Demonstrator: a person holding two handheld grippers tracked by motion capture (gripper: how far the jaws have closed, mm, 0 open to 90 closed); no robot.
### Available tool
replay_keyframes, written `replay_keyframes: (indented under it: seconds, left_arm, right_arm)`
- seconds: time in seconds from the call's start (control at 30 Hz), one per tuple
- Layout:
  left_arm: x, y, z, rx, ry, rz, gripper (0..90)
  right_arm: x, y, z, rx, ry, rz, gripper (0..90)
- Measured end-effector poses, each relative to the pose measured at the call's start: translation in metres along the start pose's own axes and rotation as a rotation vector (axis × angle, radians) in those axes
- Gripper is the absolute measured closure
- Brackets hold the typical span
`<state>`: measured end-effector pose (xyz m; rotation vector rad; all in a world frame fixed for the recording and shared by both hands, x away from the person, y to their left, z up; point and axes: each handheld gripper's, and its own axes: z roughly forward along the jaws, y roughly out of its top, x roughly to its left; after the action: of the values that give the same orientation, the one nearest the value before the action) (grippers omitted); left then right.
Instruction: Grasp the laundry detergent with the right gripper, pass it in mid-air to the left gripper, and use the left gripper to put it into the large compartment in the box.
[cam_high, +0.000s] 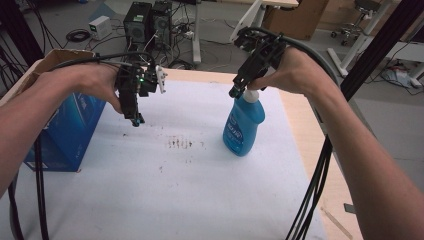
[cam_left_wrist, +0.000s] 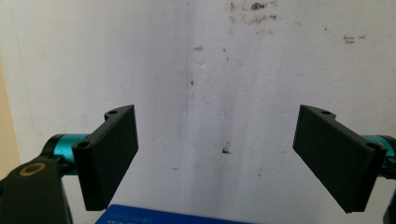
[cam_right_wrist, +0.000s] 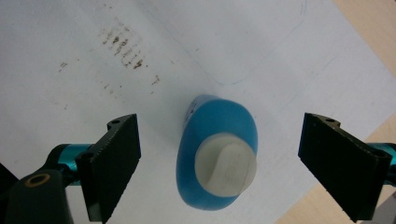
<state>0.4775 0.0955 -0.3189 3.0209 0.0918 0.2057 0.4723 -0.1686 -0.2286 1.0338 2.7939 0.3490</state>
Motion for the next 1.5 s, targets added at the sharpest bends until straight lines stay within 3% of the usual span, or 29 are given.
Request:
replay_keyframes:
  seconds: [0.23, 0.4, 0.47, 0.6, 0.8, 0.9, 1.07, 1.3, 1.5]
  left_arm:
    - [0.000, 0.000, 0.000, -0.006, 0.005, -0.002, 14.1]
    - [0.000, -0.002, -0.001, -0.006, 0.011, -0.005, 14.1]
    - [0.000, -0.002, -0.001, -0.007, 0.006, -0.005, 14.1]
    - [0.000, -0.003, -0.001, -0.007, 0.008, -0.007, 14.1]
    - [0.000, -0.003, -0.001, -0.008, 0.003, -0.003, 14.1]
    - [0.001, -0.004, -0.001, -0.010, 0.010, -0.005, 14.1]
    - [0.002, -0.005, -0.001, -0.010, 0.014, -0.007, 14.1]
    - [0.001, -0.003, 0.001, 0.000, 0.019, 0.005, 14.1]
    - [0.000, -0.001, 0.001, -0.003, 0.020, 0.011, 14.1]
  right_arm:
    - [0.002, -0.018, -0.001, -0.038, 0.005, 0.040, 12.1]
    - [0.006, -0.038, 0.004, -0.055, -0.029, 0.057, 12.1]
    - [0.006, -0.044, 0.008, -0.073, -0.012, 0.063, 12.1]
    - [0.009, -0.056, 0.014, -0.092, -0.029, 0.082, 12.2]
    - [0.014, -0.069, 0.021, -0.163, -0.036, 0.104, 12.1]
    - [0.020, -0.080, 0.032, -0.225, -0.038, 0.118, 12.2]
    - [0.025, -0.090, 0.043, -0.289, -0.085, 0.131, 12.1]
    - [0.025, -0.103, 0.055, -0.399, -0.100, 0.171, 12.2]
    - [0.024, -0.109, 0.070, -0.450, -0.087, 0.185, 12.2]
